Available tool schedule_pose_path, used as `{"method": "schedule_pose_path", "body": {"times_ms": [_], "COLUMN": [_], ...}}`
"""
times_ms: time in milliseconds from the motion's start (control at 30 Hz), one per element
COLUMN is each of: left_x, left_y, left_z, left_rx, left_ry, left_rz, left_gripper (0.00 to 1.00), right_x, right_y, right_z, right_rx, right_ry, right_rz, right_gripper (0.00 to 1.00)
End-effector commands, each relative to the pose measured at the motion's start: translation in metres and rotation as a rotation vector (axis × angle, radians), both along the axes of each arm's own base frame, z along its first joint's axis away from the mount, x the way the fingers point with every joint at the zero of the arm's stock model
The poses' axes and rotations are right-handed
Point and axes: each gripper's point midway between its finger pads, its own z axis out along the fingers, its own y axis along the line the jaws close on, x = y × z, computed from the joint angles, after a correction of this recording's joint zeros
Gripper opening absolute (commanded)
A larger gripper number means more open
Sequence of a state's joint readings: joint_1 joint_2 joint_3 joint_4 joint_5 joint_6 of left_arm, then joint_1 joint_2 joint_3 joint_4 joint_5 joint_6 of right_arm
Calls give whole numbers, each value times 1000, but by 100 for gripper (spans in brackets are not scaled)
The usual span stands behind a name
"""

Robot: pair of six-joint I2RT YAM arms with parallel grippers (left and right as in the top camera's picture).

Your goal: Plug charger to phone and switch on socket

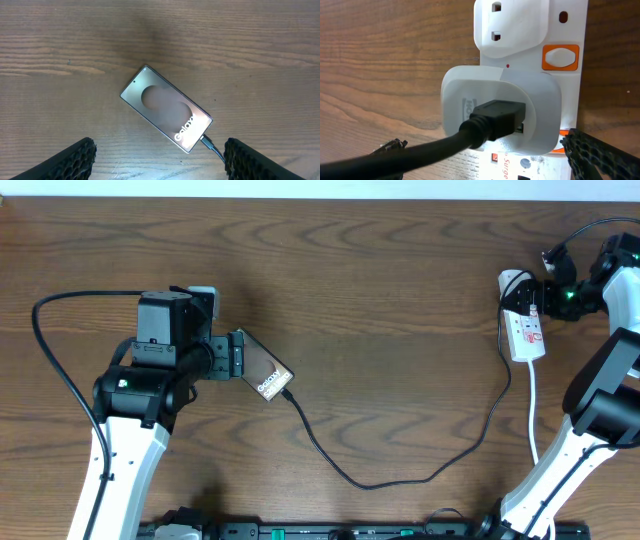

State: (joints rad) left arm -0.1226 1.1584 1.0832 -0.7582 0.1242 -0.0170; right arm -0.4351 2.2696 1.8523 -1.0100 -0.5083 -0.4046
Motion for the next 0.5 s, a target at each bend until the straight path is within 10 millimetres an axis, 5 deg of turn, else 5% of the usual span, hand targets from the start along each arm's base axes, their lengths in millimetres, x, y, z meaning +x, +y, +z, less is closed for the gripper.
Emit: {"method": "schedule_pose_path", "body": {"times_ms": [0, 300, 467], "left_x": [1, 1, 1], "left_y": [1, 1, 1], "left_z": [4, 4, 4], "left_rx": [21, 21, 21], "left_ry": [-16, -16, -16], "left_rz": [-11, -11, -11], "left_gripper": [83, 83, 83], "right_x": [6, 2, 2], "right_y": [4, 11, 31], "right_z": [5, 0, -2], "right_rx": [20, 47, 125], "right_ry": [-13, 19, 12], "right_rz": [3, -20, -2], "right_gripper": [99, 99, 99]}}
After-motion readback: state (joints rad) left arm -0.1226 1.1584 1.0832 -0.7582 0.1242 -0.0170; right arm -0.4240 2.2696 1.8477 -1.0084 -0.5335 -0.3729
